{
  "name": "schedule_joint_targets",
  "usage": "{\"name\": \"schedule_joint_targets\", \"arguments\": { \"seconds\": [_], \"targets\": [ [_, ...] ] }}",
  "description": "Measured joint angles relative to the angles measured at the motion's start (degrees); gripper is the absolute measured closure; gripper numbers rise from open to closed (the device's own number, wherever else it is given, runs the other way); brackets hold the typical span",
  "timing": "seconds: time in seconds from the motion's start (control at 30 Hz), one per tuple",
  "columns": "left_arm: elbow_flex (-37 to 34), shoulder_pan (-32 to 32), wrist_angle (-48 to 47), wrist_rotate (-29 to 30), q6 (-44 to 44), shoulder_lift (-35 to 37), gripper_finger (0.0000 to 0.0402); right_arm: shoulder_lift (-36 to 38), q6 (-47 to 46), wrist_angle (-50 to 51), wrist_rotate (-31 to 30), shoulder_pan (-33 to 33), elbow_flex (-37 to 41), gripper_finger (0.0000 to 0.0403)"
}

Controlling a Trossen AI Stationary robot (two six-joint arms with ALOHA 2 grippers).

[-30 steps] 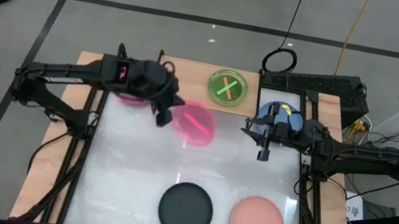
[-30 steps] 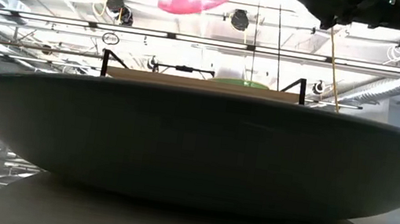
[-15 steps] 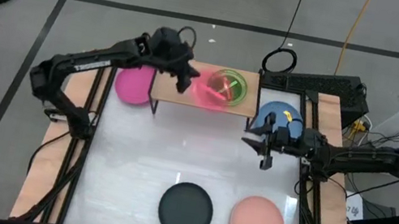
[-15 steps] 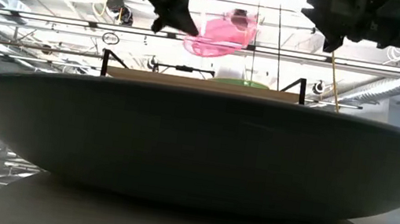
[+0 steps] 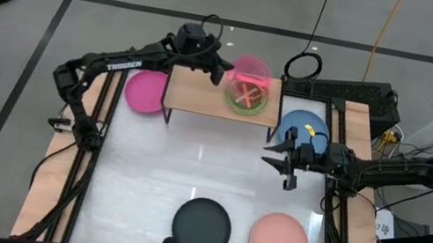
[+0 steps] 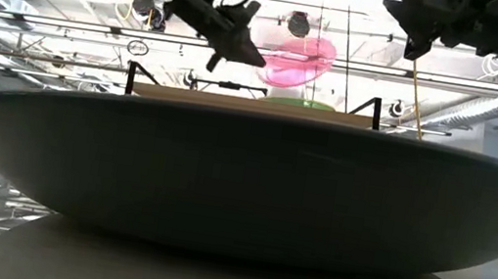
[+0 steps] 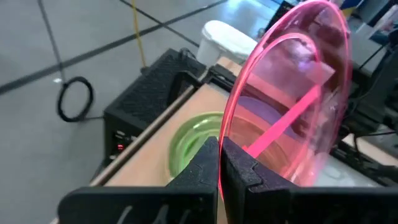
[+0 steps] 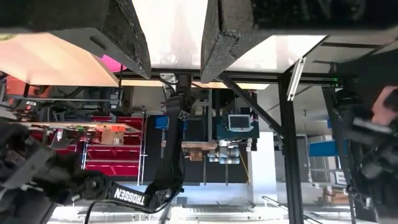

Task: Place and stack plates onto a shelf
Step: Stack the light pink plate on top of the green plate on the shelf, then put the blue plate on the shelf

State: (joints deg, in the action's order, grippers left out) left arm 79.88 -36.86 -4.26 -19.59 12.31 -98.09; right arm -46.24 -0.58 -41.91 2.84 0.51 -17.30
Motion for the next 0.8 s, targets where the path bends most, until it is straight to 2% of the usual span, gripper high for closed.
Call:
{"name": "schedule_joint_targets", "arguments": {
  "seconds": [0.17, 0.47, 0.63, 0.8],
  "targets": [
    [-0.02, 0.43, 2.28, -1.43, 2.65, -2.85, 0.0387, 0.0, 1.86, -0.78, -0.03, -0.02, 0.0, 0.028],
    [-0.04, 1.42, 2.59, -0.97, 1.97, -2.26, 0.0299, 0.0, 7.94, -3.89, -0.06, -0.02, 0.0, 0.028],
    [-0.04, 1.41, 1.28, -1.58, 2.85, 1.25, 0.0288, 0.0, 11.39, -4.23, -0.14, -0.02, 0.0, 0.028],
    [-0.07, 1.75, 0.69, -2.84, 0.48, 9.92, 0.0287, 0.0, 12.72, -4.19, -3.34, -0.07, 0.0, 0.028]
  ]
}}
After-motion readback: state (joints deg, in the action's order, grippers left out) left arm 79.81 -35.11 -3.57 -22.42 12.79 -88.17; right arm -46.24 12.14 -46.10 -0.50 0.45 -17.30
